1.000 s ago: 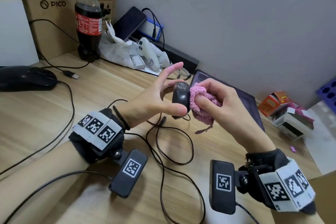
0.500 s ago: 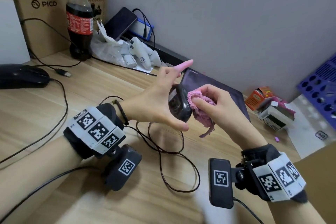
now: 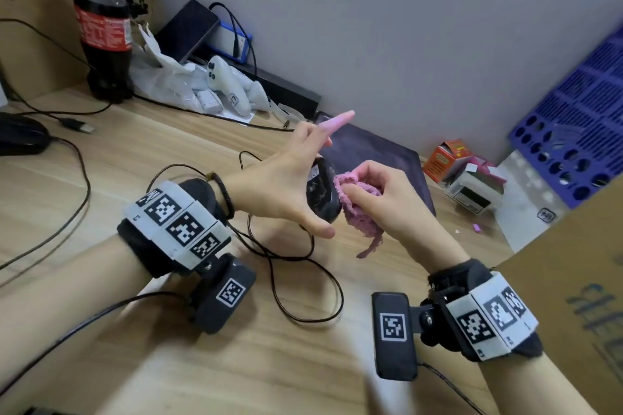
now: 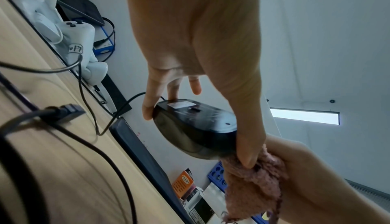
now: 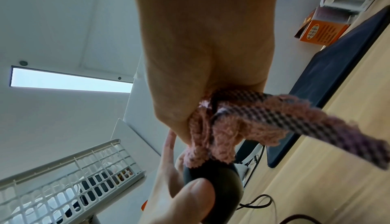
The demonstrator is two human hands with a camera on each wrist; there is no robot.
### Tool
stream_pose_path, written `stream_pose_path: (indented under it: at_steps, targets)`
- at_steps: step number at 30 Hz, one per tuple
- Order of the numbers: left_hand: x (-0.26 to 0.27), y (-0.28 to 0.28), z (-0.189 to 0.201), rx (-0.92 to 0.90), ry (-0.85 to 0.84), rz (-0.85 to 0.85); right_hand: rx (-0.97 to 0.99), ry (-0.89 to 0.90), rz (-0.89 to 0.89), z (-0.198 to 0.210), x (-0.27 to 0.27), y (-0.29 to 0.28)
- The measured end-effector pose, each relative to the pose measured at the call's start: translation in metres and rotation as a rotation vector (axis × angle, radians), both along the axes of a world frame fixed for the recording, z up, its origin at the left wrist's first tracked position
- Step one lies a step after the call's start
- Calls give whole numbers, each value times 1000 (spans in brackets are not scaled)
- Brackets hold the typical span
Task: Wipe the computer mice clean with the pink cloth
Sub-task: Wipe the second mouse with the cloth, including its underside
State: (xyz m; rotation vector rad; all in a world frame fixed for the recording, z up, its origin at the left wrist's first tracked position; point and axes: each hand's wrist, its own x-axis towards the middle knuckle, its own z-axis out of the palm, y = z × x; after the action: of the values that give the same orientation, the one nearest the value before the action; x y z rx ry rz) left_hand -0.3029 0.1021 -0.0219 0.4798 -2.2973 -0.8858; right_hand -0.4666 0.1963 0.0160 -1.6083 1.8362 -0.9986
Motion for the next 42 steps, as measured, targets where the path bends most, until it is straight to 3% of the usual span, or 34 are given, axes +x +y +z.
stream_pose_path:
  at_steps: [5, 11, 18, 26, 29, 33, 35, 42]
  targets:
    - [2, 8, 1, -59, -45, -90, -16, 31, -67, 0, 3, -12]
    - [8, -2, 14, -72, -85, -37, 18, -5, -17, 0, 9, 0]
    - [8, 12, 21, 15, -119, -91, 8, -63, -14, 2, 5, 2]
    - [13, 25, 15, 256, -125, -177, 16, -41, -74, 2, -23, -3]
    - [15, 23, 13, 306, -127, -165, -29, -66, 35, 15, -21, 10]
    - [14, 20, 14, 377, -101, -141, -3, 32, 305, 25, -5, 26]
    - [16, 20, 15, 411, -90, -154, -9, 49, 340, 21, -2, 27]
    - [20, 30, 15, 516, -56, -234, -30, -18, 128, -1, -9, 12]
